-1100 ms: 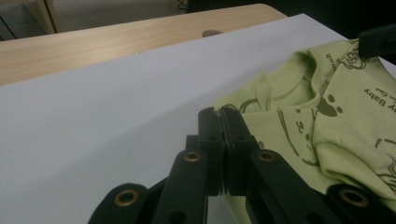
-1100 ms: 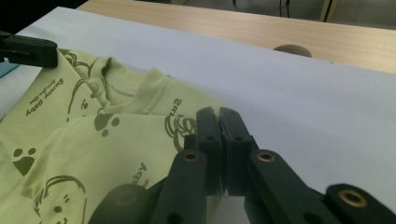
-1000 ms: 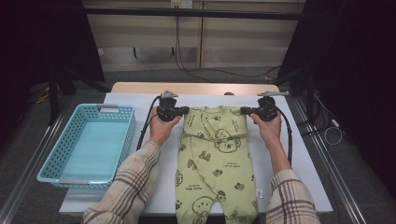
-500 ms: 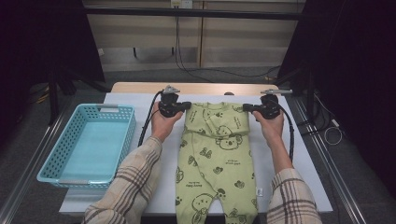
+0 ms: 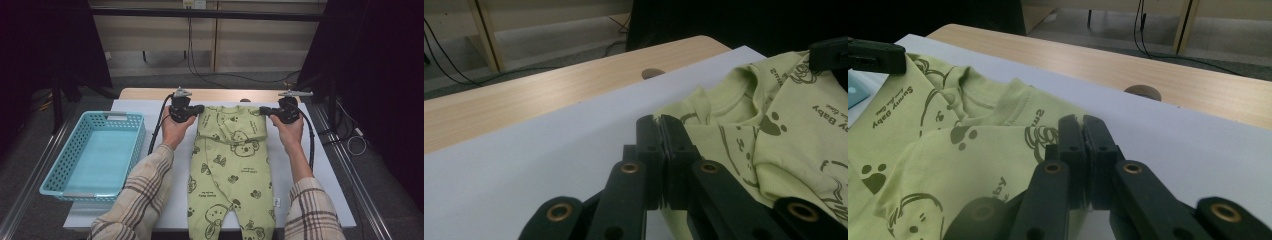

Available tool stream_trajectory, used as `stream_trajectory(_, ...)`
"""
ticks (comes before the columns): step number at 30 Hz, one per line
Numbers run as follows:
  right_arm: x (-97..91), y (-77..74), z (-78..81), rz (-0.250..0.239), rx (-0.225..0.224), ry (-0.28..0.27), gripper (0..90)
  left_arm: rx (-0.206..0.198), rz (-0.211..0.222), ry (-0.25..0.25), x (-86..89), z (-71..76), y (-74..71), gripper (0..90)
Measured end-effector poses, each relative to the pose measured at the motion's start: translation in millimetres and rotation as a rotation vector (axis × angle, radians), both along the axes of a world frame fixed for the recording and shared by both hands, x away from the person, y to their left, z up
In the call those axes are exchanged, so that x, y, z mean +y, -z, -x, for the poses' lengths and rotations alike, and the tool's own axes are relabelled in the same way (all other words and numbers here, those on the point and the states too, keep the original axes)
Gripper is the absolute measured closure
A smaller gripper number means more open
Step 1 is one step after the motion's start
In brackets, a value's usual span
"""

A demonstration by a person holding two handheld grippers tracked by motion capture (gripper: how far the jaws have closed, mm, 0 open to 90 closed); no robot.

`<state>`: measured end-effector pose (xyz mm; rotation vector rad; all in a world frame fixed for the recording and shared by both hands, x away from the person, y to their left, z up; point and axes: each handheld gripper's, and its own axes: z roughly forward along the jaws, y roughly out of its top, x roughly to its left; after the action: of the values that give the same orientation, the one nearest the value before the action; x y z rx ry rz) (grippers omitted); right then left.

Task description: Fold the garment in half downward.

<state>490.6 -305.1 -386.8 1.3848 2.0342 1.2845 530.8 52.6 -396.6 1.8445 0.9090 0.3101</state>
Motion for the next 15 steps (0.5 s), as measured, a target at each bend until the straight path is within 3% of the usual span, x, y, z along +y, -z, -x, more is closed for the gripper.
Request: stream_trajectory(15, -2.5, -8.9, -1.5, -0.013, -0.019, 0.015, 88.2, -0.027, 0.014, -0.011, -0.7, -2.8, -9.9, 88.3)
